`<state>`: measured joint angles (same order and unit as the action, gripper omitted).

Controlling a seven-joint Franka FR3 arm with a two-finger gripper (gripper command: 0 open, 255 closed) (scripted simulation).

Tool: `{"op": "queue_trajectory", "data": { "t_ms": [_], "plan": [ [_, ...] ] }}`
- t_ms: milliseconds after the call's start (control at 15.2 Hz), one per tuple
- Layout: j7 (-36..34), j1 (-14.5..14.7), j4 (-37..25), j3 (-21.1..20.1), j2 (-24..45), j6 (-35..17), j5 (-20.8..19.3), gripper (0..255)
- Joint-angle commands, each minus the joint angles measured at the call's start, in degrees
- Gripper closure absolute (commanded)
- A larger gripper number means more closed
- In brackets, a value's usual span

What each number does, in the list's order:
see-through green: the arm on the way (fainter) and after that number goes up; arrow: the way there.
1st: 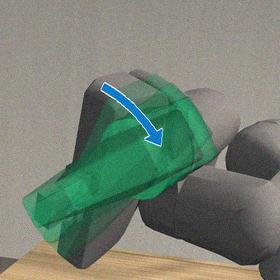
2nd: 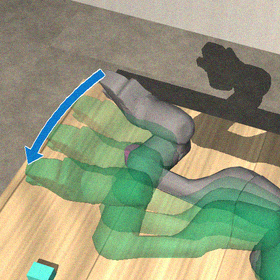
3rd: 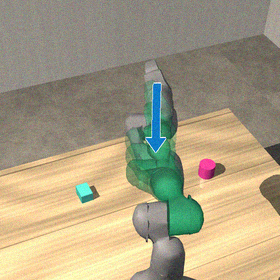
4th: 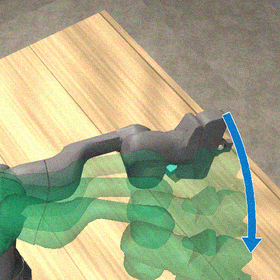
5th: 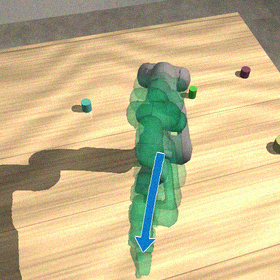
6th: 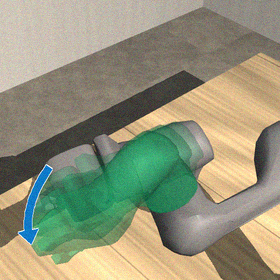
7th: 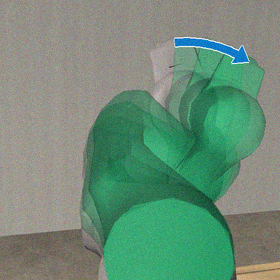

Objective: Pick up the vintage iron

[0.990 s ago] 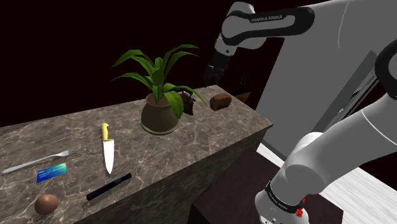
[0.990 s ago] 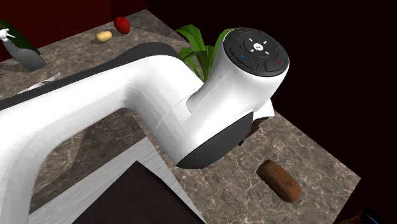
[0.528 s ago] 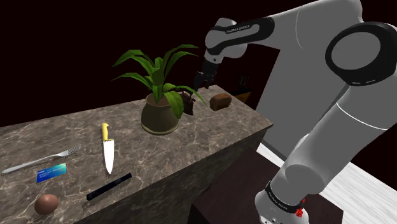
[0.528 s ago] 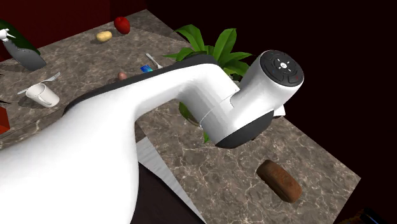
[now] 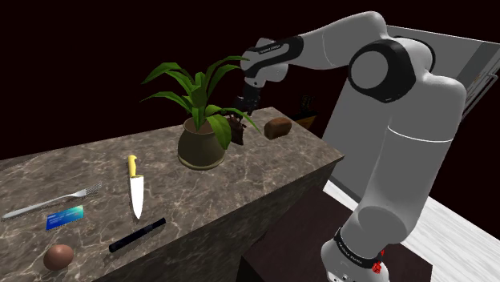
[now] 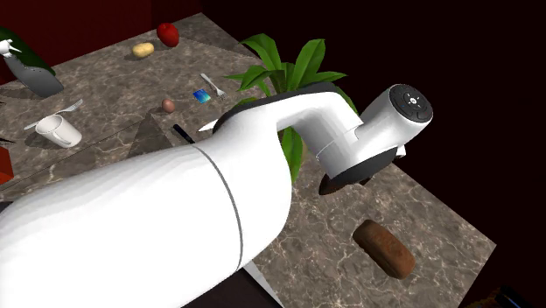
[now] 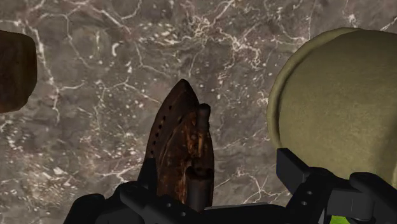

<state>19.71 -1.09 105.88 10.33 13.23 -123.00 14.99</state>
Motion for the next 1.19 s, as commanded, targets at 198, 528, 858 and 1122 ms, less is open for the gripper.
{"op": "queue_trajectory", "data": {
  "t_ms": [198, 528, 858, 1122],
  "plan": [
    [1.21, -0.43, -0.14, -0.18, 3.11, -2.65, 1.19, 0],
    [1.95, -0.51, 0.99, -0.4, 4.33, -4.91, 1.85, 0],
    [2.0, -0.52, 1.16, -0.38, 4.23, -4.97, 1.85, 255],
    [1.99, -0.52, 1.17, -0.38, 4.21, -4.97, 1.84, 255]
  ]
}}
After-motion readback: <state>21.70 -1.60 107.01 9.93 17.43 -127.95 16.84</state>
